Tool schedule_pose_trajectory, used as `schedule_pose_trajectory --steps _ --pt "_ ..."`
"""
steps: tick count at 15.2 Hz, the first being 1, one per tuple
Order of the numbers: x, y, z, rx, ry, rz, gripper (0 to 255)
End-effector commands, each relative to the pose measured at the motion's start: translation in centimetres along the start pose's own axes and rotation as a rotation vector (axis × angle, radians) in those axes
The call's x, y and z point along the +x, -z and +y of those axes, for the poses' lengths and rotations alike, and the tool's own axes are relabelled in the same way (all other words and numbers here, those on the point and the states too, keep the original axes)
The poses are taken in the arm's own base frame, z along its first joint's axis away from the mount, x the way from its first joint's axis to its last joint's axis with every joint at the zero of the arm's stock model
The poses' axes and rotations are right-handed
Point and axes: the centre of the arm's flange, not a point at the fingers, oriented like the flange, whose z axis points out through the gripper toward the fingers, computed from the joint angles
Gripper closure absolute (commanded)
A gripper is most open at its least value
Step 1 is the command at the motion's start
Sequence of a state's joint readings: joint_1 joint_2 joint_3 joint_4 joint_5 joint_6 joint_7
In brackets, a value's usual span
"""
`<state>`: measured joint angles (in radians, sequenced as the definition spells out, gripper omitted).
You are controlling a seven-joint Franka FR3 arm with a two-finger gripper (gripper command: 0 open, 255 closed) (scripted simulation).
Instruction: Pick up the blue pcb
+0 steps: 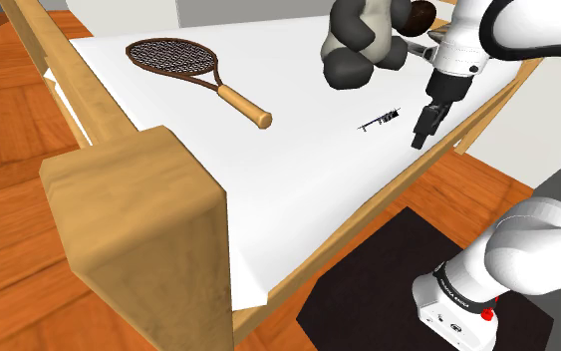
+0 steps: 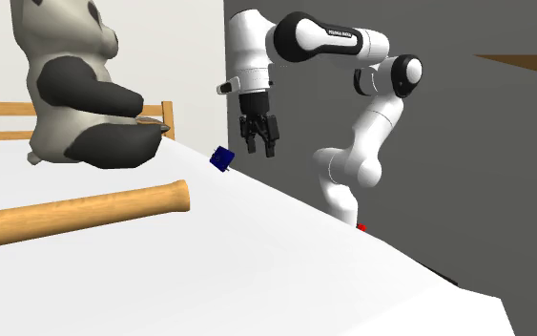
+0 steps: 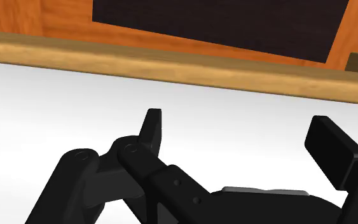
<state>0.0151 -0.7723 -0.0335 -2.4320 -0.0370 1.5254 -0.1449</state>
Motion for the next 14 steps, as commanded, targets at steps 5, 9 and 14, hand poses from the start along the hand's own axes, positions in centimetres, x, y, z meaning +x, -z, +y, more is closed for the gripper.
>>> schedule_pose_trajectory --steps 5,9,14 --pt "0.9 1.7 1.3 0.217 -0.270 0.202 0" --pt "1.1 3.1 3.1 0.434 -0.540 0.404 0" --pt "1.3 1.3 3.6 0.487 -0.607 0.454 0"
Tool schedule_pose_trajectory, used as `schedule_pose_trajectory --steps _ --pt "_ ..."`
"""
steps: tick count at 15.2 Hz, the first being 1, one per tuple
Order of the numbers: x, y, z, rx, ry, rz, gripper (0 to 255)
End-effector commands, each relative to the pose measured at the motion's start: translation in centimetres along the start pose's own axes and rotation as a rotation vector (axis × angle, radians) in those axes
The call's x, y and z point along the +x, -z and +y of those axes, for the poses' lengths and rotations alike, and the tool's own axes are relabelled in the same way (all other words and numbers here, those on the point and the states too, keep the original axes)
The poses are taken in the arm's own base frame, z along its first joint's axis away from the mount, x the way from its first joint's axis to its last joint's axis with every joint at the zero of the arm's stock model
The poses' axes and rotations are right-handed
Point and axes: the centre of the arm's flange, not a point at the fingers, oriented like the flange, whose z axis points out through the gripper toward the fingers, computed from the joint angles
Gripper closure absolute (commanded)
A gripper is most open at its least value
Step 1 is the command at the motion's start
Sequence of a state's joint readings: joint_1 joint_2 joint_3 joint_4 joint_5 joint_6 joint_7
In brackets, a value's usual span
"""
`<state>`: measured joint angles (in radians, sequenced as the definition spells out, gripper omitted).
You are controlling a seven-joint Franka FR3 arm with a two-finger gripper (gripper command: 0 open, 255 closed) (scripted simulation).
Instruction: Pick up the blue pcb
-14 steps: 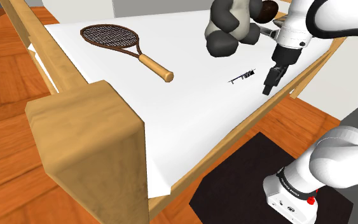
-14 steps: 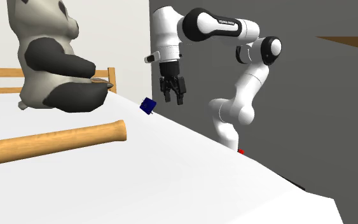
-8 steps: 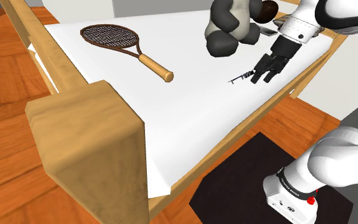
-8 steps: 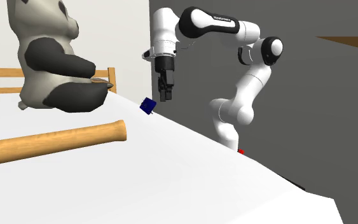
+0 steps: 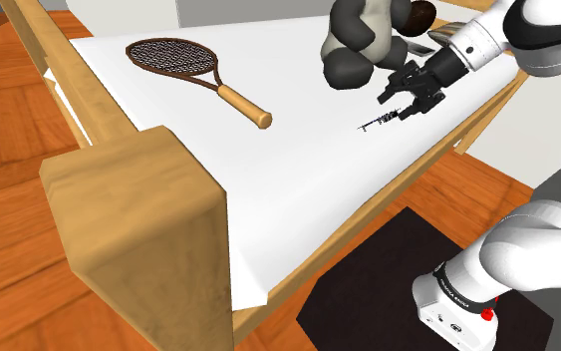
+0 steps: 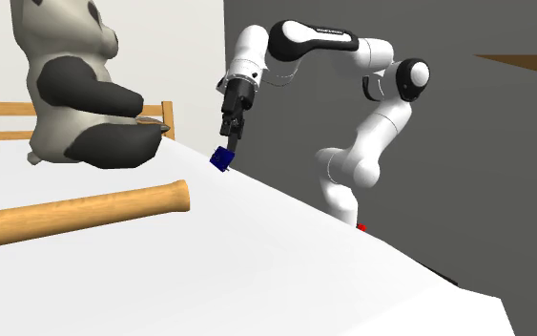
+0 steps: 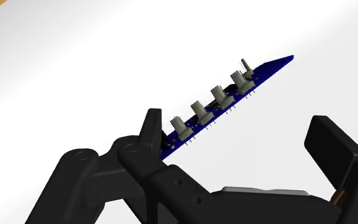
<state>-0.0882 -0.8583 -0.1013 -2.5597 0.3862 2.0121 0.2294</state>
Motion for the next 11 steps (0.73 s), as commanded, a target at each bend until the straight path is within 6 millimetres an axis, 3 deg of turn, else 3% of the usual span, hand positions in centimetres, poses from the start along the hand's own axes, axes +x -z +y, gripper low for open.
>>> schedule_pose_trajectory --steps 1,6,7,11 --pt "-0.1 -0.9 0.5 0.004 -0.005 0.004 0" --pt "-0.3 -2.1 1.2 0.004 -0.005 0.004 0" --pt "-0.4 -2.1 1.2 0.004 -0.005 0.004 255" --pt "-0.4 -2.1 1.2 0.004 -0.005 0.004 255"
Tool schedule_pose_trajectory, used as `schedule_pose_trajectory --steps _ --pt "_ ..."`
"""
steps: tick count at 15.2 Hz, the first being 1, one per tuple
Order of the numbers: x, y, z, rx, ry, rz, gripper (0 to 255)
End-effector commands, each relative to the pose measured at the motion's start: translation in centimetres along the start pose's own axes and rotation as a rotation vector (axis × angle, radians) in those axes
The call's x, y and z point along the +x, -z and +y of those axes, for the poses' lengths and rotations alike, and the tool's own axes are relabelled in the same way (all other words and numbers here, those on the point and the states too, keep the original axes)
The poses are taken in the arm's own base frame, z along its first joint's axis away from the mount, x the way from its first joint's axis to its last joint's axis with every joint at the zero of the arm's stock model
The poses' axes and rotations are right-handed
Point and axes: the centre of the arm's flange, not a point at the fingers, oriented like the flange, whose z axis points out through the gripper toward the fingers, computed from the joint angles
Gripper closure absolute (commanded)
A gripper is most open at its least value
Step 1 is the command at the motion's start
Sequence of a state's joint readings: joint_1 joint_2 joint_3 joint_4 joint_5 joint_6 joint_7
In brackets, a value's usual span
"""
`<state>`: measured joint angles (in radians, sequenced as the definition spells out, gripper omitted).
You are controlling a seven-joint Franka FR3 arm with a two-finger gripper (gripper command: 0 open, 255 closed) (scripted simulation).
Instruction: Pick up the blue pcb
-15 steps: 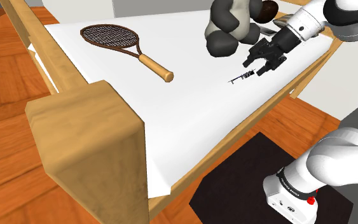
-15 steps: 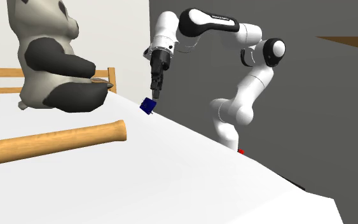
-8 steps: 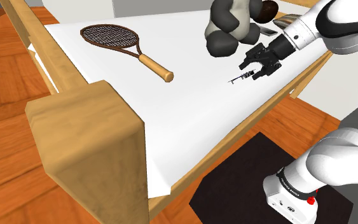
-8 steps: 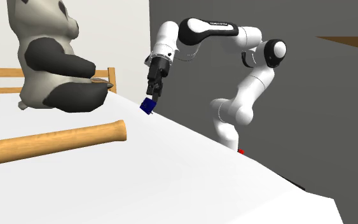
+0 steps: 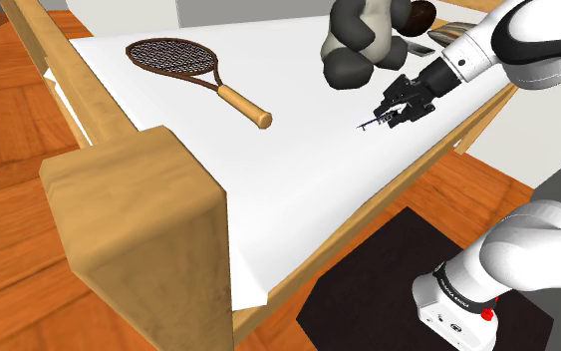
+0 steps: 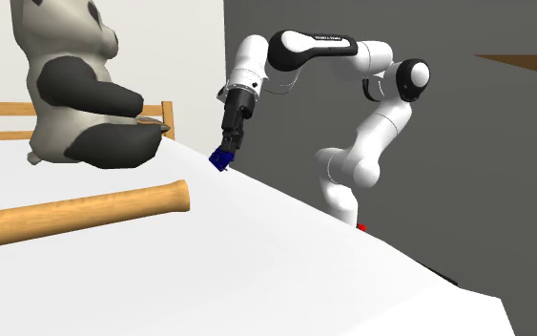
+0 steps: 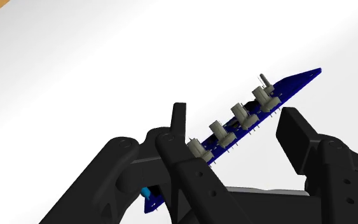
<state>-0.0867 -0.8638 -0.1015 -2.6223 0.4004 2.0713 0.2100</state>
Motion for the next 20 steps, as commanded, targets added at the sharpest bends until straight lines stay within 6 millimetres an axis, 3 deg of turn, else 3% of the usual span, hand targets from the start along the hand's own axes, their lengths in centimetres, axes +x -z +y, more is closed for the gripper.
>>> schedule_pose_trajectory --steps 1,5,20 --pt "0.0 0.0 0.0 -0.001 0.000 -0.001 255" --pt "0.0 -0.1 0.0 -0.001 0.000 -0.001 255" --pt "1.2 6.7 -3.9 -0.001 0.000 -0.001 255"
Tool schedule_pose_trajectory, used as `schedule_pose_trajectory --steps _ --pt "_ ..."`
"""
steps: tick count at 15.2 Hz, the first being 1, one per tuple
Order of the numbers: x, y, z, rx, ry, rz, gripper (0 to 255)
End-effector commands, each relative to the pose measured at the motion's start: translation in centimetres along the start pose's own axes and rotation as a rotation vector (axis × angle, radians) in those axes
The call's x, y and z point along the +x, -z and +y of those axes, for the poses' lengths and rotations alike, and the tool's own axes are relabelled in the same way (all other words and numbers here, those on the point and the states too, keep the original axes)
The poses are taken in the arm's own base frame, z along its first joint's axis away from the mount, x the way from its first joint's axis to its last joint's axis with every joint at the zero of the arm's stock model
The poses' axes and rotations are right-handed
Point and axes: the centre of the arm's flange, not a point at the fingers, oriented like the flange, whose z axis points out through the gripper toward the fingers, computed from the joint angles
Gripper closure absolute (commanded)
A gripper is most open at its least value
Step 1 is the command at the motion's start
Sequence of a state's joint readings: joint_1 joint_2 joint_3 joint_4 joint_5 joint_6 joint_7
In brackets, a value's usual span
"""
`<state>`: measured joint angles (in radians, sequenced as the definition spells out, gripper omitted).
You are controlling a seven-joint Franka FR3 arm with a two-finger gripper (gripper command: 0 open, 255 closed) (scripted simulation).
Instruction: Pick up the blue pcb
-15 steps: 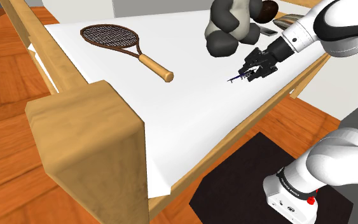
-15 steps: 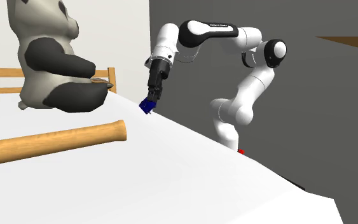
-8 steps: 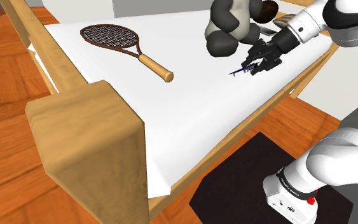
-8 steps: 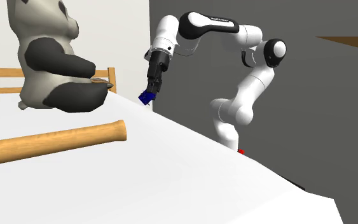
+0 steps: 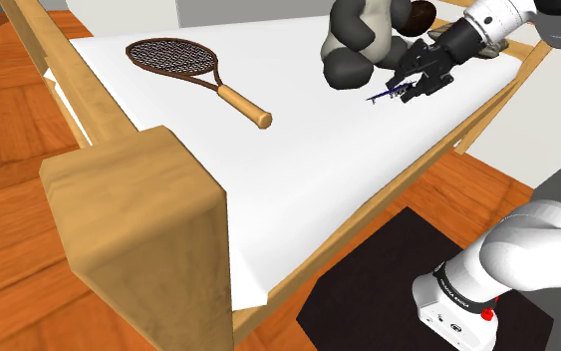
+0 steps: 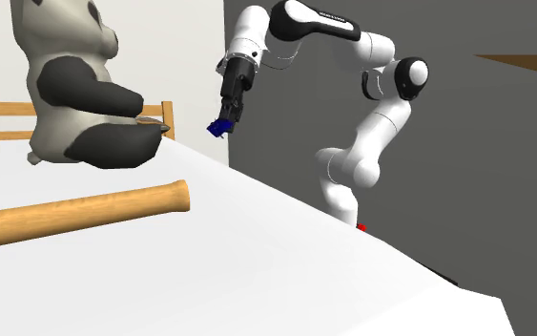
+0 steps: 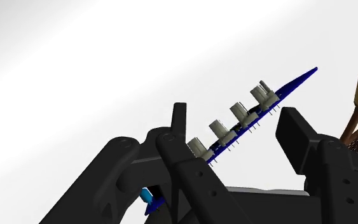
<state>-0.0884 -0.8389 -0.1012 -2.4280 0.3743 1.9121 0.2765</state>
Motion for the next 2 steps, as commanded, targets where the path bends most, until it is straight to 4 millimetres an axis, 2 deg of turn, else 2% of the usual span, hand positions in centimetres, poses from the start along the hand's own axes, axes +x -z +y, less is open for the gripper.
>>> schedule_pose_trajectory --steps 1,2 --pt "0.14 0.53 -0.33 0.000 0.000 0.000 255" --pt "0.14 0.53 -0.33 0.000 0.000 0.000 255"
